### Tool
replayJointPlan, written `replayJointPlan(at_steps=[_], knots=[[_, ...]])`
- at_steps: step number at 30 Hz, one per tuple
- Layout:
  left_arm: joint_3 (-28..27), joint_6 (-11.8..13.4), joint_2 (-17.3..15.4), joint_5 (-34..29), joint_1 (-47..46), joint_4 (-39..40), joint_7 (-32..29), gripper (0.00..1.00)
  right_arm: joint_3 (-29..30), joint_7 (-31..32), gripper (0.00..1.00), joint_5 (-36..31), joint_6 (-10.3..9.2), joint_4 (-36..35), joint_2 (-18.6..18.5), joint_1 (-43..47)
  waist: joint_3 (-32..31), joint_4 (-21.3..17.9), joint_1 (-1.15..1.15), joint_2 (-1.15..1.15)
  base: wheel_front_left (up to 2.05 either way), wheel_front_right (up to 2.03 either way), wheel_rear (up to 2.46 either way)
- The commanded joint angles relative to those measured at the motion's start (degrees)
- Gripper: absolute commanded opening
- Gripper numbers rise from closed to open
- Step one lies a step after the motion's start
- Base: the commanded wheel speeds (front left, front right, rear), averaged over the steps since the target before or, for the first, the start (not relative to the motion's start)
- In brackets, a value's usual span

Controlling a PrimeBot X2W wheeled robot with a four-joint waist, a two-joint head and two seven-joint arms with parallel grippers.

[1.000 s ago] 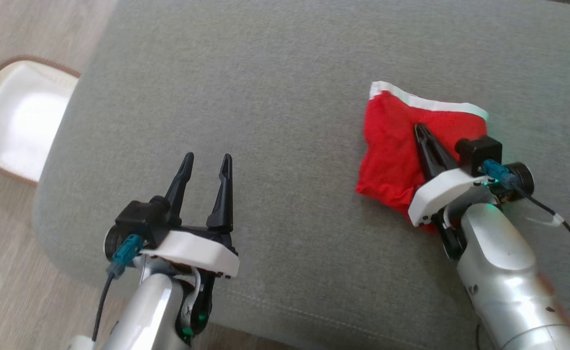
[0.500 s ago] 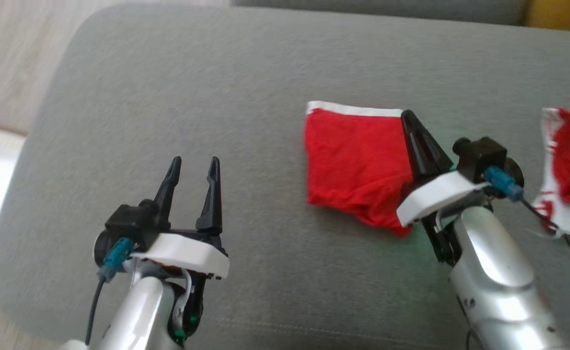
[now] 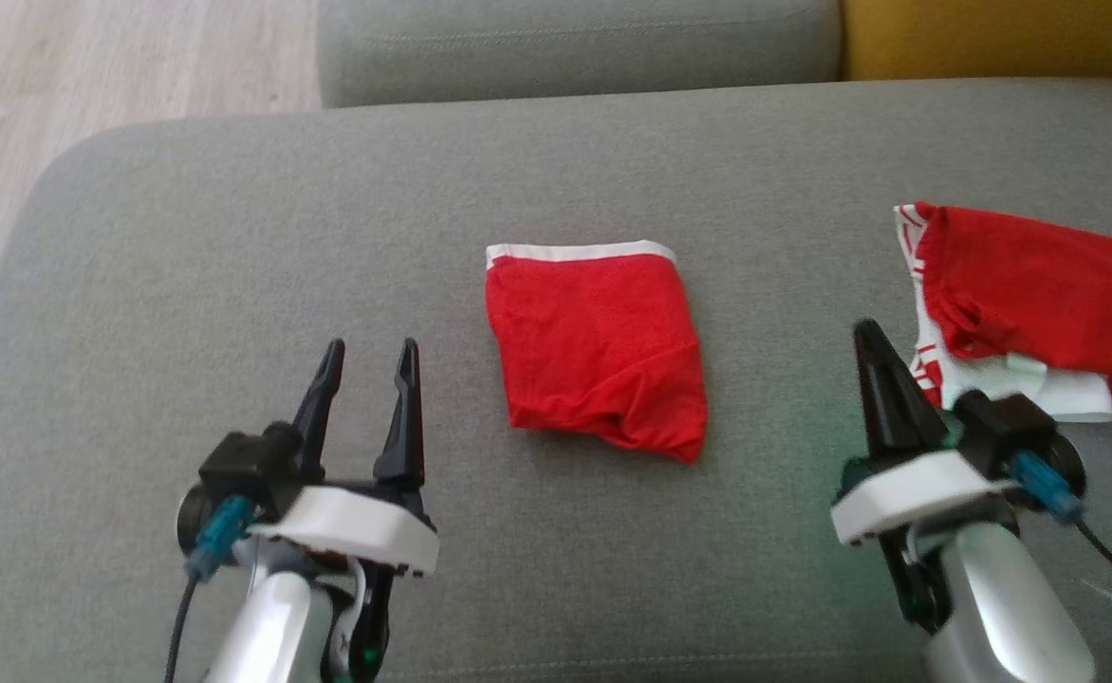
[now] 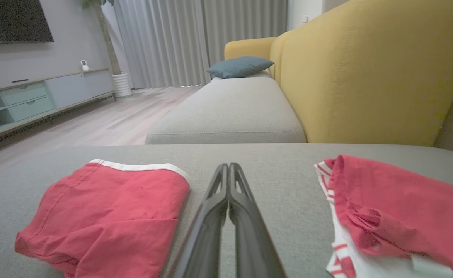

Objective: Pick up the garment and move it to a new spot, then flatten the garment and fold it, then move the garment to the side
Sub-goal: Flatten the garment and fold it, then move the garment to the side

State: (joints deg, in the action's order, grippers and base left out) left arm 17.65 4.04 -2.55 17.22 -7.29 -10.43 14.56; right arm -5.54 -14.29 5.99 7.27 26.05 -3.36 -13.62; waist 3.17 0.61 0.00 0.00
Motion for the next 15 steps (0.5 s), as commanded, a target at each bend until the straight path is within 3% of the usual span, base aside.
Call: replayJointPlan(at_steps=[1, 2, 3, 15], knots=[[-1.9, 0.1, -0.3, -0.3, -1.0, 2.1, 0.4, 1.0, -0.6, -0.2, 0.04, -0.1, 0.22, -2.7, 0.5, -0.6, -0.6, -0.7, 0.0, 0.0, 0.0, 0.0, 0.0], [-1.9, 0.1, -0.3, -0.3, -0.6, 1.9, 0.4, 1.0, 0.1, -0.2, 0.68, -0.3, 0.22, -3.6, 0.5, 0.2, -0.7, -0.9, 0.0, 0.0, 0.0, 0.0, 0.0], [-1.8, 0.1, -0.3, -0.4, -0.2, 1.7, 0.4, 1.0, 0.5, -0.2, 1.0, -0.2, 0.22, -4.3, 0.5, 1.1, -0.8, -1.0, 0.0, 0.0, 0.0, 0.0, 0.0], [-2.0, -0.3, -0.3, -0.7, -0.1, 1.4, 0.4, 1.0, 1.5, 1.7, 1.0, 1.1, 0.22, -8.0, 0.5, 4.8, -0.3, 0.0, 0.0, 0.0, 0.0, 0.0, 0.0]])
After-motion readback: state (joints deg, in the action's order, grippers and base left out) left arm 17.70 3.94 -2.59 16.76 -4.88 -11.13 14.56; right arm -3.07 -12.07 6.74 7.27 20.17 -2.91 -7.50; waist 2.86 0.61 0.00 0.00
